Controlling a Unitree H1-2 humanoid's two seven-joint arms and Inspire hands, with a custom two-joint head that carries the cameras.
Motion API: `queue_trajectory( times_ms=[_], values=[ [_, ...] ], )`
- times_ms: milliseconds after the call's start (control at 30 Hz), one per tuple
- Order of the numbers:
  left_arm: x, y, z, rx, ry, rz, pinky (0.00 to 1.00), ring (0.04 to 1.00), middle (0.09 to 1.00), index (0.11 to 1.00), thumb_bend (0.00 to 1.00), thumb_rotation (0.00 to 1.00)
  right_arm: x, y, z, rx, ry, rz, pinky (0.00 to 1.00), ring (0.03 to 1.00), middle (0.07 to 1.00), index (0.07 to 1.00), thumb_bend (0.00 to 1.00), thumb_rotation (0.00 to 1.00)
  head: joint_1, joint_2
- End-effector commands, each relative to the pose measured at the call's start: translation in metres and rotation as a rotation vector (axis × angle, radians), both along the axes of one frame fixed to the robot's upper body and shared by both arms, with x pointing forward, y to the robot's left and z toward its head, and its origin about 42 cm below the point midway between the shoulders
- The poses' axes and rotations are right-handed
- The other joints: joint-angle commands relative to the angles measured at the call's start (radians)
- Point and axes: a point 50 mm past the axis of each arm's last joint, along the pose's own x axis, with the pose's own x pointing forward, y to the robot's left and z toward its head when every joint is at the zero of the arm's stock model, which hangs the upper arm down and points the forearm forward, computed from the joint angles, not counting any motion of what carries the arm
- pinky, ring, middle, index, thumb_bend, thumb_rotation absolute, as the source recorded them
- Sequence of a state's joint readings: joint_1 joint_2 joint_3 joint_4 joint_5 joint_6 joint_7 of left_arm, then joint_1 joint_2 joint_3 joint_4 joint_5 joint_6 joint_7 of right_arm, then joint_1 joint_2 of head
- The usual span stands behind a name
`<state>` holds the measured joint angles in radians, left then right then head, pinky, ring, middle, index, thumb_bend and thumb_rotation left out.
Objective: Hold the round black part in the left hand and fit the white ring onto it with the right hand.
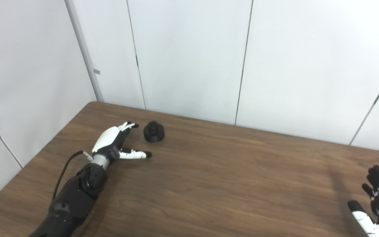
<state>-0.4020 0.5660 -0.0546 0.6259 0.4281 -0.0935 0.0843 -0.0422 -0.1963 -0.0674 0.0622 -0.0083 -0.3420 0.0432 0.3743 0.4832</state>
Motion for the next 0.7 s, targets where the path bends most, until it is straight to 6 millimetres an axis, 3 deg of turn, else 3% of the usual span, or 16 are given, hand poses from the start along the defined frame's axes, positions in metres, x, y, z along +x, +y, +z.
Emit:
queue_trajectory(
  times_ms=[0,667],
  values=[
    [0.009,0.014,0.020,0.037,-0.009,0.017,1.00,1.000,1.000,0.911,1.00,0.46,-0.030,-0.003,-0.040,0.023,0.133,-0.024,0.91,0.975,0.984,0.991,0.43,0.54,0.001,0.001],
    [0.033,0.009,0.019,0.056,0.042,0.028,1.00,1.000,0.975,0.854,1.00,0.49,-0.041,-0.001,-0.034,0.034,0.116,-0.024,0.86,0.942,0.969,0.979,0.42,0.49,-0.012,0.024]
  ],
)
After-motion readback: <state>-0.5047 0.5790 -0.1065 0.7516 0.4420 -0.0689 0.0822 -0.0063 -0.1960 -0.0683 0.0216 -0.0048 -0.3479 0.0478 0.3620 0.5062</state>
